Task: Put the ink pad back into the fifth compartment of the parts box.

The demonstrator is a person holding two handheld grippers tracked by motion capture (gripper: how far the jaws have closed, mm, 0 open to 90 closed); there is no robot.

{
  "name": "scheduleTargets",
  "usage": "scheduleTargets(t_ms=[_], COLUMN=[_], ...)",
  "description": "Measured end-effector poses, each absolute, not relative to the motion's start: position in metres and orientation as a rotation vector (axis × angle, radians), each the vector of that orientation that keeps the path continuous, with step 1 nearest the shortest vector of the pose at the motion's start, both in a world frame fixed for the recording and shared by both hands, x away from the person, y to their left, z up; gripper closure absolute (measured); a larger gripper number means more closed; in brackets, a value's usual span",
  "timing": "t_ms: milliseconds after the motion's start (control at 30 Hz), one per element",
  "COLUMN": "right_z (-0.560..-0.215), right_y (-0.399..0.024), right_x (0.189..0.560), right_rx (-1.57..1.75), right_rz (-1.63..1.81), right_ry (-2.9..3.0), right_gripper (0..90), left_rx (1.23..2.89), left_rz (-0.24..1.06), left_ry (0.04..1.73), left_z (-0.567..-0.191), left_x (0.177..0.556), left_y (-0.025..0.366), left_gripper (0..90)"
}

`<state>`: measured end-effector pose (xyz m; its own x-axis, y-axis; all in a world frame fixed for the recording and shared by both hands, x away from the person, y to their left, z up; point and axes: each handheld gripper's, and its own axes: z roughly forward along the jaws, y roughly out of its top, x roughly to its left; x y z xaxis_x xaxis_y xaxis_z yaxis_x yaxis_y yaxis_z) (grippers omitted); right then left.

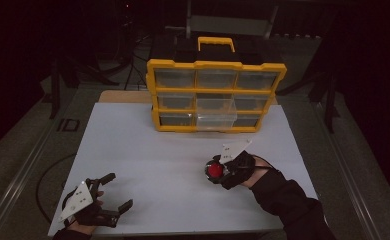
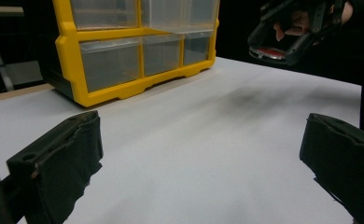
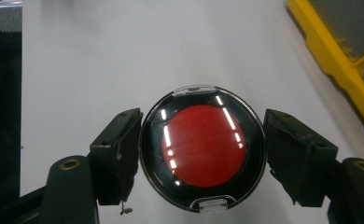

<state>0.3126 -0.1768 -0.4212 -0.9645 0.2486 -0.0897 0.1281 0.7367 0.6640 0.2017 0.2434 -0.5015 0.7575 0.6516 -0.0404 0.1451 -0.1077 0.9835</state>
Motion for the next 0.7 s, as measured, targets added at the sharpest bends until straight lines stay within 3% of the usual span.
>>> scheduleTargets(t_ms=[700], right_z=[-0.377], right_y=[-0.181], right_x=[0.320], right_rx=[0.288], right_rz=[1.026], right_ry=[2.702], right_gripper=[30.1], left_rx=[1.657], left_rz=[0.487], left_ry=[0.637], left_z=[-0.501], left_x=[0.201], left_y=[0.243], left_gripper=[0.3])
